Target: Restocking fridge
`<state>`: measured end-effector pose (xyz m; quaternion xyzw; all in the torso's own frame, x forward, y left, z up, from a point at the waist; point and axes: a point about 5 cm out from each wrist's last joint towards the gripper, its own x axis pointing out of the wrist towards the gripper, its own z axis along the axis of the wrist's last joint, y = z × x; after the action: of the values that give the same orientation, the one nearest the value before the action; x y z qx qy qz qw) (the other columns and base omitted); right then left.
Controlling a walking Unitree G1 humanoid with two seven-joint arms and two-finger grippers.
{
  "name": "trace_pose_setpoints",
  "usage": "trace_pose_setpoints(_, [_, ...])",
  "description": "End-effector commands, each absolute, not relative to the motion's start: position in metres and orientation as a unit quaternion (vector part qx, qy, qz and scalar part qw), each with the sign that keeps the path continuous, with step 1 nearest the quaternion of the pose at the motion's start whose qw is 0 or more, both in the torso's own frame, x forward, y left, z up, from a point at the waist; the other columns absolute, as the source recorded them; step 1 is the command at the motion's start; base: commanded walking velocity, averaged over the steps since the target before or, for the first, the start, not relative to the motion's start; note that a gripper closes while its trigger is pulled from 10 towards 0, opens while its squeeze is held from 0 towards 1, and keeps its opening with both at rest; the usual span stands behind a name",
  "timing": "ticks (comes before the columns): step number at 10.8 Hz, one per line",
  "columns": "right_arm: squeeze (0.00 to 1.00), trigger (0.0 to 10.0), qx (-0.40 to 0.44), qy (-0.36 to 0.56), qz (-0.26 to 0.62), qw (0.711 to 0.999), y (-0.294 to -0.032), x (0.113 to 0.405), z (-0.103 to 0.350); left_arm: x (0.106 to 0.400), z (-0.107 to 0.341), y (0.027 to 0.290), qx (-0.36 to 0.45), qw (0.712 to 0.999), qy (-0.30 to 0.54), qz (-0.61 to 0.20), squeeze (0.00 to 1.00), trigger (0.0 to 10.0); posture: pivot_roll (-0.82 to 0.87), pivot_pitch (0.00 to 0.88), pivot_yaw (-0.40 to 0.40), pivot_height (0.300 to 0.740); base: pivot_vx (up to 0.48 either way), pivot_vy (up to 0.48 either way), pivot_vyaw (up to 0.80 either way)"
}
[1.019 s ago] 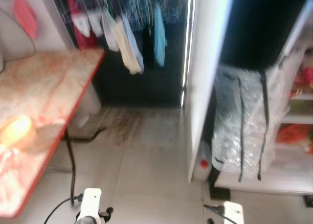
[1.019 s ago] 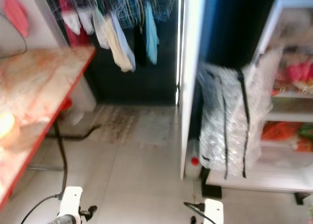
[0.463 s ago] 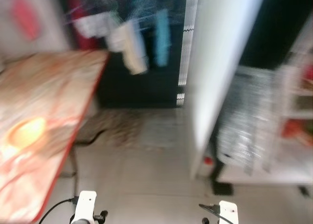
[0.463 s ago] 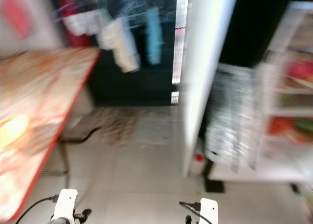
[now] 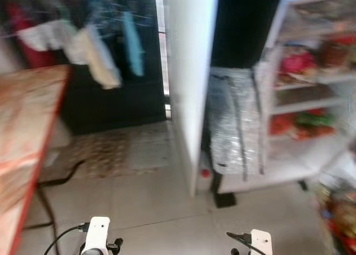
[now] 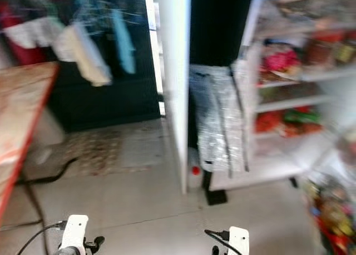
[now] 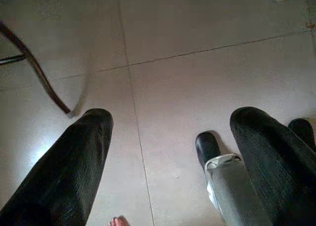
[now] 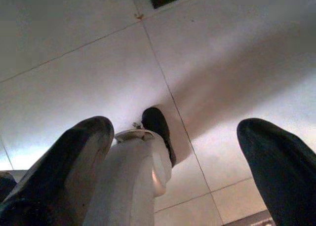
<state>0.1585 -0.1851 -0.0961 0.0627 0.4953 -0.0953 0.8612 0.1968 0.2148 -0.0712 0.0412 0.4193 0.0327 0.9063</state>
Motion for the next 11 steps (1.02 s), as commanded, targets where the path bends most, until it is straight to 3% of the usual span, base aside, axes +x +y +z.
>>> trace_pose_setpoints(1, [0.00, 10.0, 0.069, 0.501, -0.099, 0.857, -0.1830, 0.1559, -0.0975, 0.1956, -0.0711, 0.2180, 0.042, 0.906, 0.419, 0.042, 0.00, 10.0, -0.05, 0.069, 0.086, 0.740, 0.000, 0.000, -0.77])
trace_pose_setpoints(11, [0.00, 10.0, 0.067, 0.501, -0.096, 0.858, -0.1834, 0.1581, -0.0966, 0.1988, -0.0697, 0.2183, 0.069, 0.904, 0.422, 0.030, 0.00, 10.0, -0.04, 0.088, 0.085, 0.740, 0.000, -0.033, -0.77])
